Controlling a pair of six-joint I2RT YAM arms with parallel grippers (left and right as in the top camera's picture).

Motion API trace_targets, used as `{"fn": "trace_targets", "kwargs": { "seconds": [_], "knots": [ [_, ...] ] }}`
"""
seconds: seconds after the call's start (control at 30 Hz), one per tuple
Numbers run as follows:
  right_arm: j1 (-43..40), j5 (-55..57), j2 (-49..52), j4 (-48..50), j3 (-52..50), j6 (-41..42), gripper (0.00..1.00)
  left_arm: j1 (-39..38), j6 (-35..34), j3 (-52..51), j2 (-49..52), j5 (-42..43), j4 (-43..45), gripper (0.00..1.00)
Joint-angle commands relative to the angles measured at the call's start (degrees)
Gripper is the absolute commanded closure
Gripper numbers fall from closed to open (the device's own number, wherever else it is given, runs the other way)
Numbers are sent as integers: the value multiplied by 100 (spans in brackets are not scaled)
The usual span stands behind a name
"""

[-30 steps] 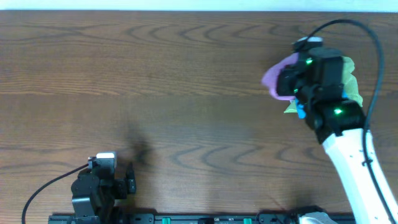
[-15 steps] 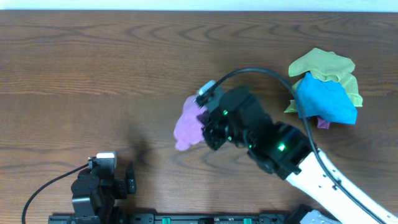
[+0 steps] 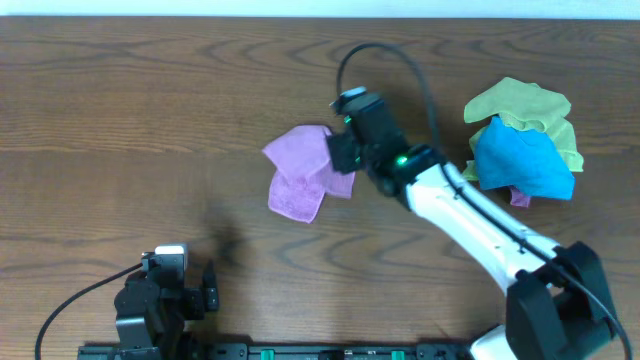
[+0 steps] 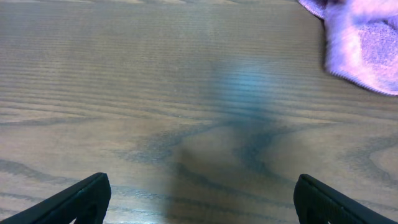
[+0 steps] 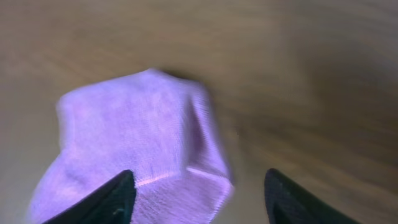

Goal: Fold the cloth

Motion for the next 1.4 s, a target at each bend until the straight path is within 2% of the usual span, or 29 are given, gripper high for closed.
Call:
{"fn": "trace_targets", "kwargs": {
  "seconds": [0.0, 0.1, 0.2, 0.37, 0.53, 0.77, 1.1, 1.37],
  "knots": [
    [-195, 11, -308, 42, 313, 166, 26, -24, 105, -22, -35, -42, -74, 5],
    [-203, -743, -437, -79, 374, -101, 26, -24, 105, -22, -35, -42, -74, 5],
    [-118, -1888, -409, -385, 374, -31, 28, -24, 105, -22, -33, -39, -74, 5],
    [-39, -2658, -122, -664, 365, 999, 32, -24, 105, -22, -33, -42, -76, 5],
    [-55, -3224, 623, -385, 358, 1801, 34, -24, 105, -22, -33, -42, -74, 5],
    [-55, -3379, 1296, -42, 358, 2081, 35, -24, 105, -22, -33, -42, -74, 5],
    [-55, -2601, 1325, -470, 356, 2122, 37, -24, 105, -22, -33, -42, -74, 5],
    [-55, -2361, 1325, -282, 354, 2122, 38, -24, 105, -22, -35, -42, -74, 5]
  ]
}}
